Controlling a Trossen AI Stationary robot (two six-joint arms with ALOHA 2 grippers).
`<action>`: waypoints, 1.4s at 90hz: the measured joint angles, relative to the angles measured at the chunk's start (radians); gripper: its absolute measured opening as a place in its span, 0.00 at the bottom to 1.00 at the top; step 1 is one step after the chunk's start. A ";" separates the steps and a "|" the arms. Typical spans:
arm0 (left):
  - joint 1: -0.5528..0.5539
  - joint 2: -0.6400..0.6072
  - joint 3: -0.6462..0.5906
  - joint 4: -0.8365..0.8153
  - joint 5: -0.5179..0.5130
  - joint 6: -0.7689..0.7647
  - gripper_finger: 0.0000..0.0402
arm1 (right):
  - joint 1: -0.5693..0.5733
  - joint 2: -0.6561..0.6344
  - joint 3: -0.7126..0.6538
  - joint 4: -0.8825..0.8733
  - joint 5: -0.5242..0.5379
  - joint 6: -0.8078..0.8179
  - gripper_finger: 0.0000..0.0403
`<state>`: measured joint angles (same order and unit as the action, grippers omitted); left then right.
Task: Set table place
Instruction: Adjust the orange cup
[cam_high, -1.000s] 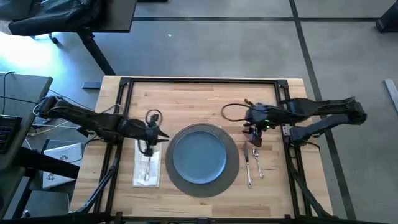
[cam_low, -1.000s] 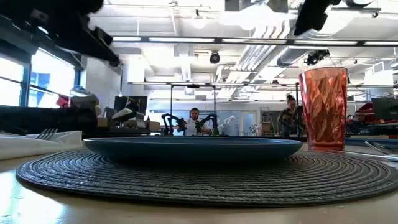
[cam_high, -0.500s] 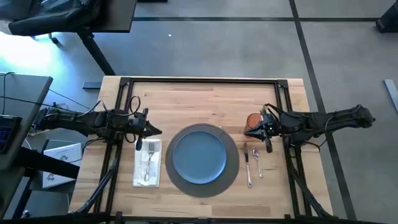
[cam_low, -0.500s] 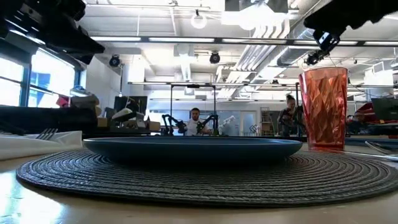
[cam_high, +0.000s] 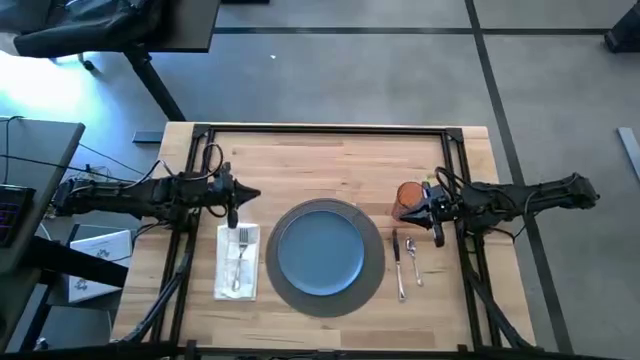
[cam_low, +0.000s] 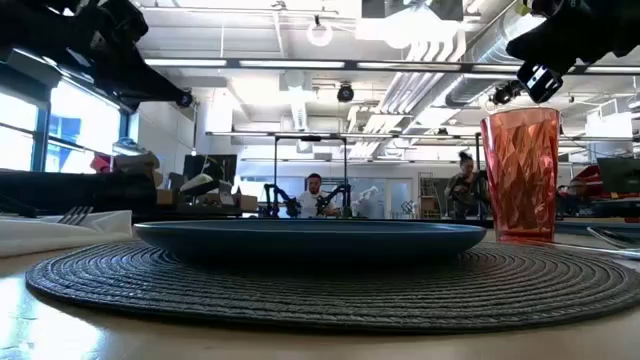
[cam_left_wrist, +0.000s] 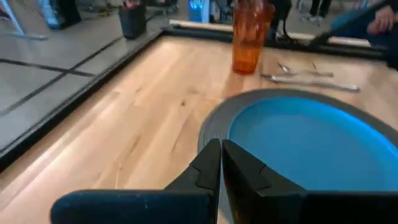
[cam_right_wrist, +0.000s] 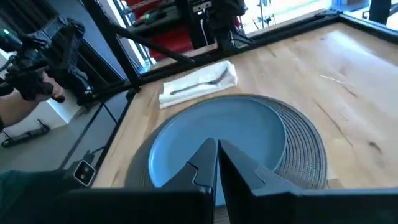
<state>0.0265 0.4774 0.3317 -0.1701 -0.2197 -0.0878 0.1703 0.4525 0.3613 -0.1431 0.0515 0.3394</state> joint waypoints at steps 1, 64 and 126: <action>0.000 0.000 0.000 0.001 0.004 0.007 0.00 | 0.000 -0.001 0.000 0.003 0.000 -0.006 0.00; 0.115 -0.007 -0.152 0.381 0.402 -0.019 0.00 | 0.000 -0.285 -0.020 -0.020 -0.030 -0.227 0.00; 0.116 -0.172 -0.172 0.239 0.418 -0.024 0.00 | 0.000 -0.427 -0.352 0.251 -0.037 -0.164 0.00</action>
<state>0.1421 0.3058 0.1596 0.0692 0.1986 -0.1120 0.1703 0.0258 0.0097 0.1078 0.0149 0.1752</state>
